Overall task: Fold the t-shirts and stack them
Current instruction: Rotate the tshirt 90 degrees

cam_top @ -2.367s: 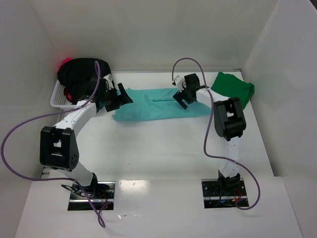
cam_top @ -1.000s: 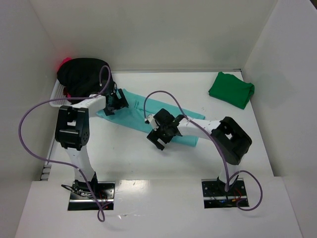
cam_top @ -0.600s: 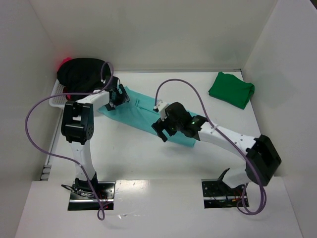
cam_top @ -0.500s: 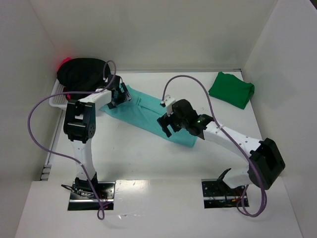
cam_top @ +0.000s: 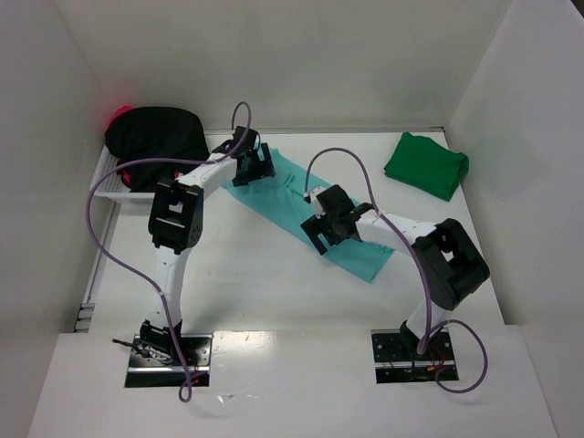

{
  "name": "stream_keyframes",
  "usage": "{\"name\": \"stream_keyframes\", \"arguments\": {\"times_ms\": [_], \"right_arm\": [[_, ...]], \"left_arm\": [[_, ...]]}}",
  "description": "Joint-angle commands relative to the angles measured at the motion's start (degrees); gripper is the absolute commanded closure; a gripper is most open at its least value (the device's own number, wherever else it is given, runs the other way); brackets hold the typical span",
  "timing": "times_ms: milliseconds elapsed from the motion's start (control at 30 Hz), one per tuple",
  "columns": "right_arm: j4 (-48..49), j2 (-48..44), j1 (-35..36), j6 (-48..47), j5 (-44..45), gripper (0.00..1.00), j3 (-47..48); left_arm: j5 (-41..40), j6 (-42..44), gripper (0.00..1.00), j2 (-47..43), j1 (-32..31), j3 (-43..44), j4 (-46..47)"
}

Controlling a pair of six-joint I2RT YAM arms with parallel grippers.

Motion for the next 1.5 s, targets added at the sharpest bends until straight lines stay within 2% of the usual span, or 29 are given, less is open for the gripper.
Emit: {"name": "stream_keyframes", "arguments": {"times_ms": [0, 300, 733, 1033, 1300, 1467], "right_arm": [[0.51, 0.90, 0.39, -0.84, 1.50, 0.00, 2.42], [0.66, 2.23, 1.18, 2.58, -6.07, 0.00, 2.42], [1.39, 7.14, 3.46, 8.39, -14.89, 0.00, 4.09], [1.91, 7.15, 4.32, 11.99, -23.06, 0.00, 5.67], [3.06, 9.32, 14.34, 16.54, -24.21, 0.00, 5.14], [6.04, 11.19, 18.84, 18.93, -24.91, 0.00, 5.14]], "left_arm": [[3.96, 0.48, 0.00, 2.67, 0.18, 3.79, -3.48], [5.17, 1.86, 0.00, 5.75, 0.18, 10.25, -6.12], [7.21, 4.43, 0.00, 6.81, 0.70, 12.37, -7.17], [8.35, 5.87, 0.00, 5.85, 1.76, 12.49, -7.31], [9.07, 9.36, 0.00, 13.16, 2.29, 24.55, -14.43], [12.36, 9.93, 0.00, 14.80, 2.20, 25.90, -15.52]]}}
